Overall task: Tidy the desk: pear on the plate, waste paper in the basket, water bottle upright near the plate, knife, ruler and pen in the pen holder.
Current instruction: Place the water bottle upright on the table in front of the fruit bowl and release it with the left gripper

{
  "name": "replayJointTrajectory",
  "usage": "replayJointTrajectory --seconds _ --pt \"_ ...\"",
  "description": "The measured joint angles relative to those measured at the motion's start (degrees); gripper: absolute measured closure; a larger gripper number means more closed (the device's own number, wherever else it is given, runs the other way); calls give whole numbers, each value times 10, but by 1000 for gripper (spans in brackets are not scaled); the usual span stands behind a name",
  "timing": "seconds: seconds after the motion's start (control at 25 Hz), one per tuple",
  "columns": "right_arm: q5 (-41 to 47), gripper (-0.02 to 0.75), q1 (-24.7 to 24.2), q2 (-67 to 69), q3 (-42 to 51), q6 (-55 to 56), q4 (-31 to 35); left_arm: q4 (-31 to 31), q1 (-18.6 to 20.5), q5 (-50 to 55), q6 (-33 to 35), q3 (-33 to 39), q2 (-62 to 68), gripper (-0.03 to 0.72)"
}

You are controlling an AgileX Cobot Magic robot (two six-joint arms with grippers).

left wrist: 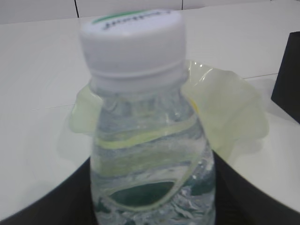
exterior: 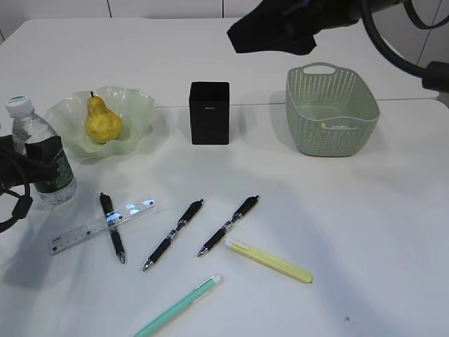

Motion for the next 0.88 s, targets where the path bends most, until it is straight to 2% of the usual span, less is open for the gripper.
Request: replayJointTrajectory --seconds 0.48,0.76,0.88 --pt "0 144 0 0 0 0 0 -3 0 0 1 0 0 204" --pt "1 144 0 0 0 0 0 -5 0 1 1 0 0 127" --pt "1 144 0 0 0 0 0 -8 0 1 1 0 0 120"
